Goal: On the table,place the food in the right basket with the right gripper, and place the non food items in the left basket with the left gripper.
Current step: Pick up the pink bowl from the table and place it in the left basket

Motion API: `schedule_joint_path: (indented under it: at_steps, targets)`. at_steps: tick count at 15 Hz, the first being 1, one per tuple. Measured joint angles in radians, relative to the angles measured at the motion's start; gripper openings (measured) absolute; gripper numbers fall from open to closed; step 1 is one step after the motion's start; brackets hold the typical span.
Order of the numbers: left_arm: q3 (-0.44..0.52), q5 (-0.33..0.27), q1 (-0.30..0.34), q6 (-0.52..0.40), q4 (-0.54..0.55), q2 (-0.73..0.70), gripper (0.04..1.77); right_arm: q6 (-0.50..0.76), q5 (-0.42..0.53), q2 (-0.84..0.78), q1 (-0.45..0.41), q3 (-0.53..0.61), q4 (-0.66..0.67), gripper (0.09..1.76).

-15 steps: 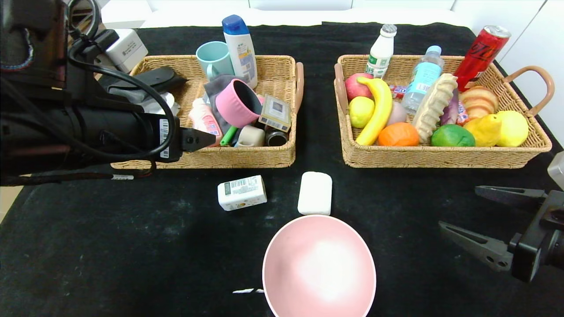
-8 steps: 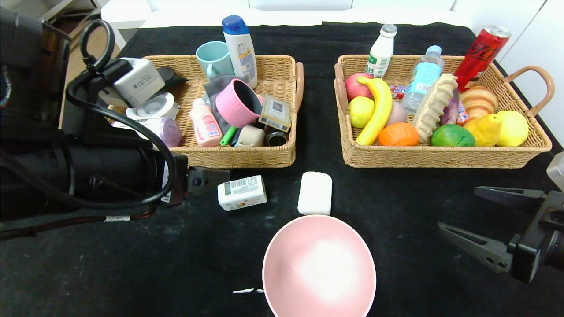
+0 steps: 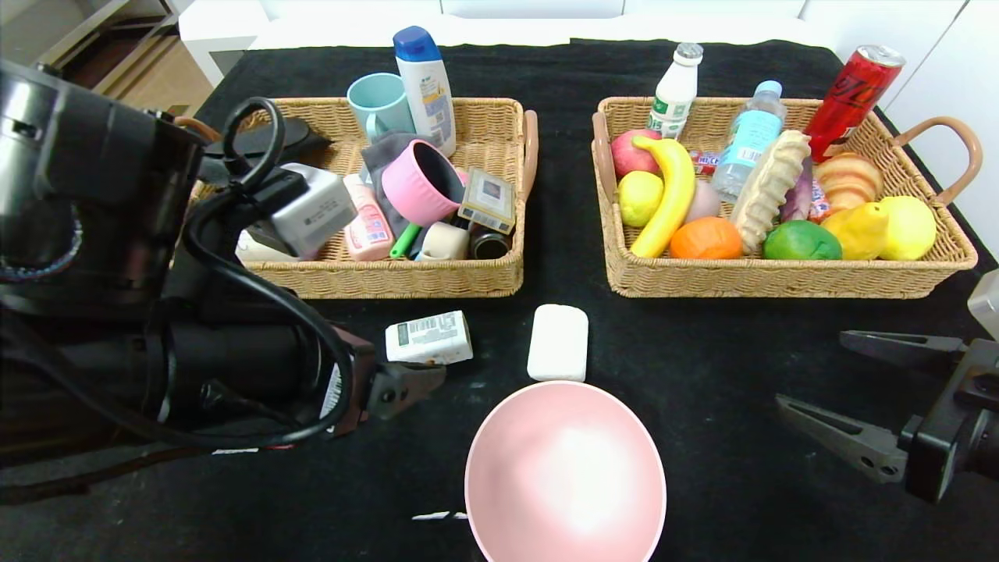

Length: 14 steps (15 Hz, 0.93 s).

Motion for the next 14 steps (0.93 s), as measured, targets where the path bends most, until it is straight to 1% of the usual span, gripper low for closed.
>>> schedule_joint_path:
  at_steps: [3,7,10,14]
  targets:
    - [0.002,0.004,-0.065,0.003,-0.007,0.048,1.70,0.000,0.000,0.003,0.001,0.000,0.000,1.71]
    - [-0.030,0.019,-0.138,0.002,-0.011,0.124,1.71,0.000,0.000,0.006,0.000,0.000,0.000,1.71]
    - [-0.036,0.018,-0.166,-0.009,-0.001,0.160,1.71,0.000,0.000,0.005,-0.003,-0.002,0.000,1.71]
    - [-0.030,0.017,-0.187,-0.012,0.000,0.198,1.71,0.000,0.000,0.004,-0.006,-0.003,0.000,1.71]
